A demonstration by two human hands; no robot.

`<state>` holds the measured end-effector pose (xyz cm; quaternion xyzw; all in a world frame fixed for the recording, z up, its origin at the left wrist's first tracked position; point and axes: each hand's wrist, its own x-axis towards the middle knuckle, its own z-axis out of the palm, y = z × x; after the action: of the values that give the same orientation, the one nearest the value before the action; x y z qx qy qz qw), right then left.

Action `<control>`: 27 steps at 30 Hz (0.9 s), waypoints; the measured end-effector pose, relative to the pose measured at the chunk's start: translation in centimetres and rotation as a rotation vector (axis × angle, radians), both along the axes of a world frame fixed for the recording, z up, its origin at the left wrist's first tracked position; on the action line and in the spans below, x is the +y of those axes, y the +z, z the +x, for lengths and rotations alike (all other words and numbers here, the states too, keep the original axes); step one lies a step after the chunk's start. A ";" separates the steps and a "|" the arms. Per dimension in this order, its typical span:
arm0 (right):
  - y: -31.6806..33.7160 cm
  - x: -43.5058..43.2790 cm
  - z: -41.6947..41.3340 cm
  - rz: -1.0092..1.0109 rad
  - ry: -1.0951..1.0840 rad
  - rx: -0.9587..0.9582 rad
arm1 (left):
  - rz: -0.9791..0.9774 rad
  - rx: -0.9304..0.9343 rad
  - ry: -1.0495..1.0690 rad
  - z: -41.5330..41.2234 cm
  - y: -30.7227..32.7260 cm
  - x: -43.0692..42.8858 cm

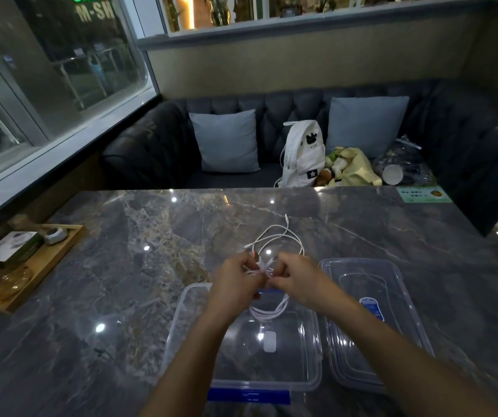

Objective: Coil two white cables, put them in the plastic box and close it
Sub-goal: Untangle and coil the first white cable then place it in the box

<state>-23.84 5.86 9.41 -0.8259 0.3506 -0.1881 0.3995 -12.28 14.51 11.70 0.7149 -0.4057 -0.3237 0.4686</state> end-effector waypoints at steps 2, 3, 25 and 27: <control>0.0 0.0 -0.2 0.026 -0.011 -0.019 | -0.013 0.030 -0.066 -0.3 0.0 0.3; 0.1 0.1 -0.3 0.024 -0.017 -0.018 | -0.018 0.061 -0.093 -0.4 0.0 0.4; 1.4 1.5 -0.9 0.332 -0.181 -0.365 | -0.219 0.195 0.135 -1.9 -0.7 1.1; 1.4 1.5 -0.7 0.403 -0.215 -0.408 | -0.239 0.231 0.174 -1.7 -0.9 1.1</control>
<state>-24.58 7.34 10.80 -0.6335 0.3786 -0.3180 0.5952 -14.00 15.64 10.77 0.6447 -0.3211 -0.3114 0.6199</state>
